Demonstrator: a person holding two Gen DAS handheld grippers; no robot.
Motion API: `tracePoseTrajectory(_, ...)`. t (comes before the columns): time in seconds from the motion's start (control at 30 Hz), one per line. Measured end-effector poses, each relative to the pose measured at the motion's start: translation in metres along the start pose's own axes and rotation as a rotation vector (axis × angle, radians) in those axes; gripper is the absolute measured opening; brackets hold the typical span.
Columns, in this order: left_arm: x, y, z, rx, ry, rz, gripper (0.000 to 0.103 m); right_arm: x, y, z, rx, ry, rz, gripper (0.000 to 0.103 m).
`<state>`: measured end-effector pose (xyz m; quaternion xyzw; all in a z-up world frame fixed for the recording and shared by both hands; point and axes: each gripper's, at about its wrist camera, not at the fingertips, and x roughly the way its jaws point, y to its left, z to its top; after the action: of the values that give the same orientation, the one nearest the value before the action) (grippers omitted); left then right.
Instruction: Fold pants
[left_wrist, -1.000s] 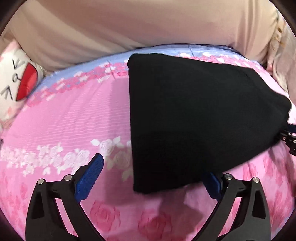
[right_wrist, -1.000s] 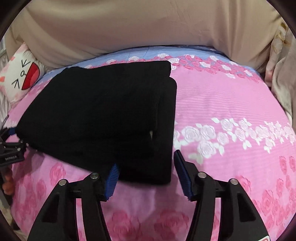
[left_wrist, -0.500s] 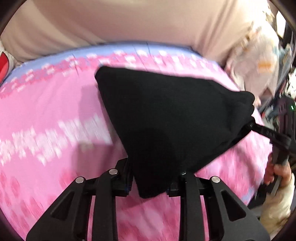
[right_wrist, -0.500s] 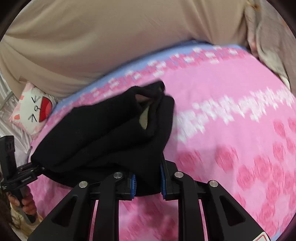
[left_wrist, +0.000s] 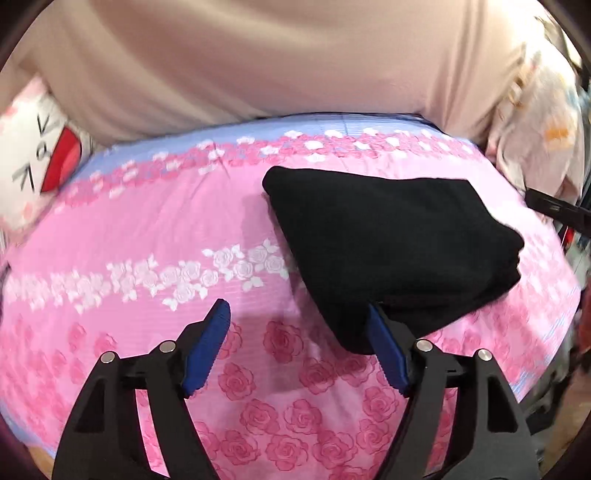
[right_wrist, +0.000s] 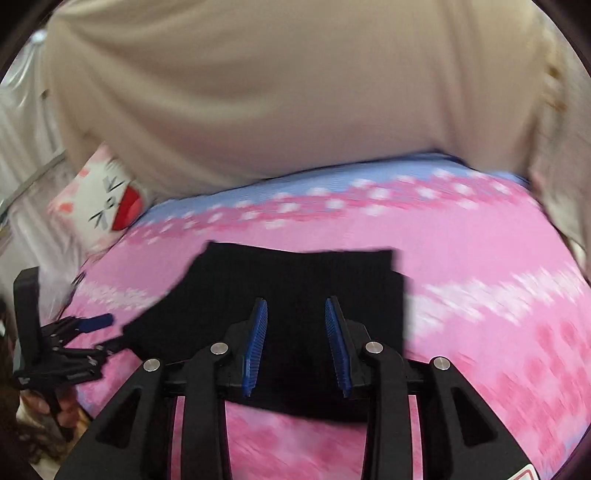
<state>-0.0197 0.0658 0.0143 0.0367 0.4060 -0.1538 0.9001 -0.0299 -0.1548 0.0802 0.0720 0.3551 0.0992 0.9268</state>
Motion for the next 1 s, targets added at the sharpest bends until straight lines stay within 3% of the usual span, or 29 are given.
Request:
tracePoseTrajectory(0.1, -0.006, 0.006, -0.003, 0.006, -0.006, -0.043, 0.072, 0.042, 0.034, 0.022, -0.066, 0.038, 0.031, 0.031)
tracePoseTrajectory(0.23, -0.017, 0.027, -0.016, 0.02, -0.034, 0.048, 0.079, 0.119, 0.063, 0.043, -0.107, 0.145, 0.029, 0.031)
tracePoseTrajectory(0.3, -0.02, 0.047, -0.019, -0.027, -0.027, 0.059, 0.079, 0.15, 0.075, 0.031, -0.118, 0.2, -0.006, 0.031)
tracePoseTrajectory(0.37, -0.019, 0.07, -0.022, -0.079, -0.033, 0.112, 0.079, 0.179, 0.086, 0.012, -0.1, 0.234, 0.014, 0.032)
tracePoseTrajectory(0.4, -0.019, 0.078, -0.022, -0.093, -0.036, 0.128, 0.079, 0.185, 0.094, 0.004, -0.091, 0.214, 0.031, 0.033)
tracePoseTrajectory(0.57, -0.012, 0.094, -0.013, -0.137, -0.05, 0.108, 0.079, 0.187, 0.13, -0.012, -0.199, 0.109, -0.117, 0.037)
tracePoseTrajectory(0.7, -0.002, 0.078, 0.005, -0.108, -0.057, 0.057, 0.079, 0.157, 0.109, 0.001, -0.095, 0.093, -0.031, 0.033)
tracePoseTrajectory(0.77, -0.002, 0.061, 0.015, -0.073, -0.085, 0.04, 0.09, 0.121, 0.08, 0.009, 0.016, 0.045, 0.041, 0.031)
tracePoseTrajectory(0.9, -0.003, 0.03, 0.028, -0.027, -0.138, 0.025, 0.095, 0.074, 0.017, 0.008, 0.082, 0.013, -0.113, 0.034)
tracePoseTrajectory(1.0, 0.012, 0.005, 0.04, -0.017, -0.136, 0.017, 0.097, 0.069, -0.044, -0.017, 0.157, 0.106, -0.145, 0.027)
